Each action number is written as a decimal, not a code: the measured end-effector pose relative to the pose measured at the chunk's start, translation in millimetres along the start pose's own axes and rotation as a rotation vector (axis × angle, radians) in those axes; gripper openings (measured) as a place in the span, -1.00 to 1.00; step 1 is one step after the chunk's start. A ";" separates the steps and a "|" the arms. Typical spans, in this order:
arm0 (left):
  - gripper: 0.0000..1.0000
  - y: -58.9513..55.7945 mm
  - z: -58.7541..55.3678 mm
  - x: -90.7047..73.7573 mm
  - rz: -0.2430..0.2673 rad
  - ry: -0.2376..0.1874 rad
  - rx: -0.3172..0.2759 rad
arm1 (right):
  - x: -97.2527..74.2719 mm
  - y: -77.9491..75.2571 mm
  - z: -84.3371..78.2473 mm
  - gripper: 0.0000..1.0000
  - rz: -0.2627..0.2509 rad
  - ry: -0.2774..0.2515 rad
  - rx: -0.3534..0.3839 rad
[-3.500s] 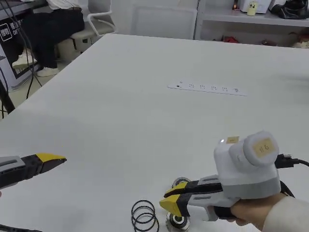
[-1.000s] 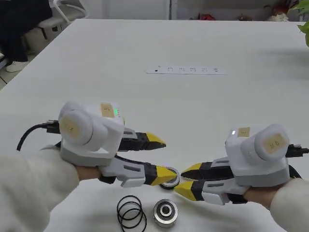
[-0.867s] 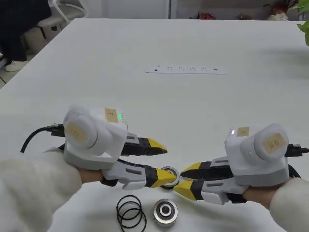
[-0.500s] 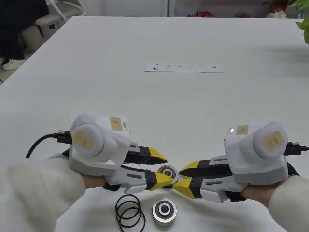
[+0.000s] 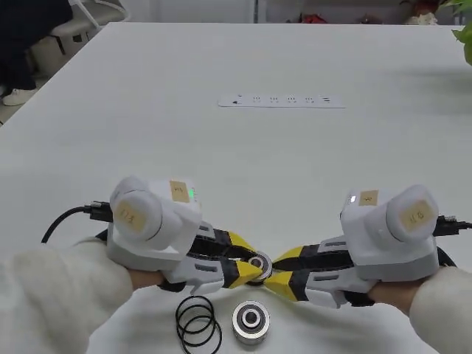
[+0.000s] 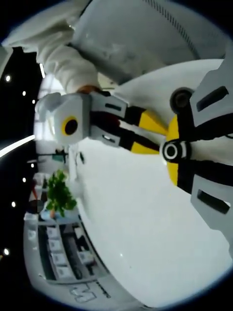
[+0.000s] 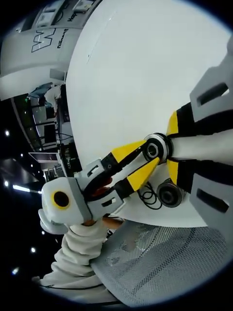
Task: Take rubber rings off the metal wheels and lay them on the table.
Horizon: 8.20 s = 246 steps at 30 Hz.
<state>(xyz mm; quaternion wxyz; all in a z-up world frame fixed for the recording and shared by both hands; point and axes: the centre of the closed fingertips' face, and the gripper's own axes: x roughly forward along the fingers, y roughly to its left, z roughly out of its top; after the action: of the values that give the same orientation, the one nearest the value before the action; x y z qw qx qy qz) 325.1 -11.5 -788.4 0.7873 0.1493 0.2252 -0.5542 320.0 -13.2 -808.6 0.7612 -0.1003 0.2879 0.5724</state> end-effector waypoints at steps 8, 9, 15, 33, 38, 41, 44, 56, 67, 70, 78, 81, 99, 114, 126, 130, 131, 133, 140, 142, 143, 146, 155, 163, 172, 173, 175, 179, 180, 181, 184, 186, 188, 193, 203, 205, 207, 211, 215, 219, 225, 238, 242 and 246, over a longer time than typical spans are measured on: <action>-0.71 0.9 -0.3 0.5 0.004 -0.002 -0.008 | -0.5 0.0 -0.1 -0.77 0.006 0.000 -0.017; -0.71 1.0 -0.2 0.4 0.005 -0.002 -0.010 | -0.6 0.1 -0.3 -0.78 0.006 0.000 -0.017; -0.71 -0.4 -0.8 0.8 0.005 -0.005 -0.013 | -1.5 -2.2 -1.3 -0.98 -0.006 0.004 -0.008; -0.72 -1.7 -1.8 2.0 0.013 -0.012 0.016 | -7.9 -11.4 1.2 -1.00 -0.036 -0.019 0.146; -0.73 -2.3 -2.3 2.0 0.014 -0.011 0.021 | -9.2 -11.5 3.2 -1.00 -0.029 -0.037 0.193; -0.73 -2.3 -2.4 2.0 0.015 -0.011 0.023 | -10.0 -11.4 4.7 -1.00 -0.024 -0.050 0.223; -0.73 -2.3 -2.5 1.9 0.016 -0.011 0.023 | -11.8 -11.9 10.7 -1.00 -0.013 -0.083 0.268; -0.73 -2.0 -2.5 2.1 0.017 -0.011 0.028 | -10.0 -8.8 12.6 -1.00 -0.016 -0.082 0.287; -0.73 -1.9 -2.3 2.1 0.018 -0.012 0.032 | -9.5 -4.5 16.6 -1.00 -0.006 -0.083 0.284; -0.73 -1.8 -2.3 2.2 0.018 -0.012 0.033 | -9.5 -3.4 17.1 -1.00 -0.004 -0.085 0.285; -0.73 -1.7 -2.4 2.2 0.018 -0.014 0.032 | -8.5 0.2 21.5 -1.00 0.012 -0.092 0.271; -0.73 -1.5 -2.5 2.1 0.018 -0.015 0.033 | -8.0 3.3 22.3 -1.00 0.016 -0.086 0.243; -0.56 9.3 12.4 -23.3 0.030 -0.023 -0.010 | -11.5 -3.4 29.9 -1.00 0.005 -0.121 0.279; 0.11 17.9 38.0 -92.7 0.138 -0.073 -0.005 | -22.4 -2.0 55.6 -1.00 0.004 -0.205 0.302; 0.49 -0.7 45.8 -140.8 0.182 -0.076 0.019 | -25.3 8.4 75.5 -1.00 0.026 -0.242 0.278; 0.59 -4.9 41.9 -154.0 0.204 -0.079 0.007 | -24.2 15.6 80.1 -1.00 0.042 -0.244 0.274; 0.62 -5.4 41.6 -155.2 0.206 -0.081 0.005 | -24.1 16.9 80.4 -1.00 0.045 -0.244 0.272; 0.67 -8.3 39.9 -161.1 0.217 -0.087 -0.003 | -23.5 20.1 81.8 -1.00 0.054 -0.245 0.267; 0.82 -17.4 29.7 -178.8 0.257 -0.096 -0.041 | -18.6 34.0 85.9 -1.00 0.083 -0.235 0.252; 0.85 -19.2 27.6 -184.3 0.274 -0.103 -0.055 | -17.0 37.7 86.1 -1.00 0.091 -0.230 0.249; 0.85 -20.4 26.6 -187.1 0.283 -0.110 -0.065 | -15.9 39.6 85.6 -1.00 0.098 -0.226 0.248; 0.90 -24.2 22.2 -190.9 0.293 -0.111 -0.084 | -13.1 44.3 84.6 -1.00 0.112 -0.216 0.244; 1.00 -35.7 7.9 -199.1 0.314 -0.102 -0.130 | -4.7 57.4 76.6 -1.00 0.152 -0.172 0.229; 1.00 -39.7 -1.3 -202.1 0.335 -0.116 -0.176 | 4.1 67.3 65.9 -1.00 0.181 -0.126 0.218; 1.00 -41.3 -10.7 -206.4 0.354 -0.123 -0.212 | 13.5 82.6 51.8 -1.00 0.222 -0.065 0.201; 1.00 -41.6 -11.5 -206.5 0.356 -0.124 -0.216 | 14.2 84.1 50.8 -1.00 0.226 -0.060 0.199; 1.00 -41.9 -13.3 -206.5 0.357 -0.123 -0.221 | 16.2 87.0 48.3 -1.00 0.234 -0.049 0.195; 1.00 -43.2 -16.4 -205.4 0.356 -0.120 -0.230 | 18.9 91.3 44.1 -1.00 0.245 -0.032 0.188; 1.00 -43.4 -17.0 -205.1 0.357 -0.119 -0.233 | 19.7 92.2 42.9 -1.00 0.246 -0.028 0.185; 1.00 -43.5 -17.2 -204.9 0.358 -0.119 -0.234 | 20.2 92.7 42.2 -1.00 0.247 -0.026 0.183; 1.00 -43.9 -18.3 -204.6 0.358 -0.119 -0.238 | 23.2 93.1 37.2 -1.00 0.245 -0.009 0.174; 1.00 -44.3 -18.5 -204.4 0.358 -0.120 -0.241 | 24.5 92.7 34.5 -1.00 0.242 0.001 0.169; 1.00 -44.1 -18.6 -204.3 0.361 -0.123 -0.244 | 26.3 90.0 31.4 -1.00 0.228 0.014 0.170; 1.00 -44.1 -19.4 -203.5 0.361 -0.124 -0.251 | 28.3 81.7 27.4 -1.00 0.188 0.028 0.166; 1.00 -43.8 -19.7 -200.3 0.359 -0.134 -0.260 | 32.5 73.2 21.0 -1.00 0.139 0.046 0.133; 1.00 -45.1 -20.1 -198.2 0.354 -0.133 -0.262 | 33.3 72.0 21.5 -1.00 0.132 0.046 0.130; 1.00 -45.8 -20.4 -197.1 0.351 -0.133 -0.263 | 34.5 71.0 21.8 -1.00 0.126 0.046 0.126; 1.00 -45.0 -20.8 -197.8 0.355 -0.136 -0.267 | 36.9 70.5 21.9 -1.00 0.121 0.048 0.122; 1.00 -44.6 -20.4 -199.1 0.359 -0.139 -0.268 | 38.3 68.8 21.3 -1.00 0.114 0.050 0.112; 1.00 -44.7 -20.8 -199.1 0.360 -0.137 -0.269 | 37.9 67.4 22.0 -0.97 0.109 0.047 0.111; 1.00 -45.0 -20.4 -198.2 0.359 -0.140 -0.269 | 34.9 62.3 24.0 -0.94 0.096 0.038 0.116; 1.00 -45.1 -18.1 -197.5 0.357 -0.144 -0.264 | 19.0 55.1 39.3 -0.84 0.080 -0.013 0.100; 1.00 -45.2 -16.8 -197.3 0.357 -0.147 -0.263 | 11.8 52.3 46.6 -0.78 0.079 -0.040 0.101; 1.00 -45.5 -15.3 -197.1 0.356 -0.150 -0.261 | 6.9 49.6 47.6 -0.68 0.072 -0.043 0.088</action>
<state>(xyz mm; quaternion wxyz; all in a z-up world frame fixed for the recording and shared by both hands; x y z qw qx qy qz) 223.4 139.2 -698.3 0.8999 0.0421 0.2059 -0.3821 290.6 31.5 -764.9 0.7499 -0.0439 0.2998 0.5881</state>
